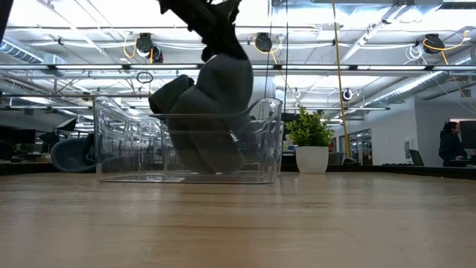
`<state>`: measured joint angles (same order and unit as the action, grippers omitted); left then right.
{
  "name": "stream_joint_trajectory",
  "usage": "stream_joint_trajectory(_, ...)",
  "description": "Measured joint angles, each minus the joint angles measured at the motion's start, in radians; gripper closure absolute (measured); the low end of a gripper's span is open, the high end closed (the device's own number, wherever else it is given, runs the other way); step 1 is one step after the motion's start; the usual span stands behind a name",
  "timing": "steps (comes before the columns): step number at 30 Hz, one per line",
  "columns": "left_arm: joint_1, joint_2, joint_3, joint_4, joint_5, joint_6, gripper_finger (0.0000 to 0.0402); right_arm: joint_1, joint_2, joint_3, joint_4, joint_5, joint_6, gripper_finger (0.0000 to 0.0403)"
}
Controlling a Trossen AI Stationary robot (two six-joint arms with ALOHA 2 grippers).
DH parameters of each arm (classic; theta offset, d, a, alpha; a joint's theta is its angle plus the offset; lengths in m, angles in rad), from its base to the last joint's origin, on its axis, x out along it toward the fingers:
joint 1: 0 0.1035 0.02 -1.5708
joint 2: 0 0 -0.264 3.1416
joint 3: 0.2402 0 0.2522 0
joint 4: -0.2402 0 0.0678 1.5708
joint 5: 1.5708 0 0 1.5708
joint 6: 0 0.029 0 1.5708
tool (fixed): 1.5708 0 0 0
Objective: Pick & Place hat
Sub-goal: Put the gray cap into the top transparent bin
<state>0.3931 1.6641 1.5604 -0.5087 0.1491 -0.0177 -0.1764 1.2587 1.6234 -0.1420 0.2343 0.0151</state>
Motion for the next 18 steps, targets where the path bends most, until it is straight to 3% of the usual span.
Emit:
stream_joint_trajectory(10,-0.029,0.058,0.000,0.054,0.074,-0.019,0.0391,0.000,0.000,0.000,0.040,-0.001,-0.004,0.0156)
stream_joint_trajectory(18,-0.030,0.140,0.000,0.007,-0.023,-0.106,0.0391,0.003,0.000,0.000,0.057,-0.003,-0.002,0.0156)
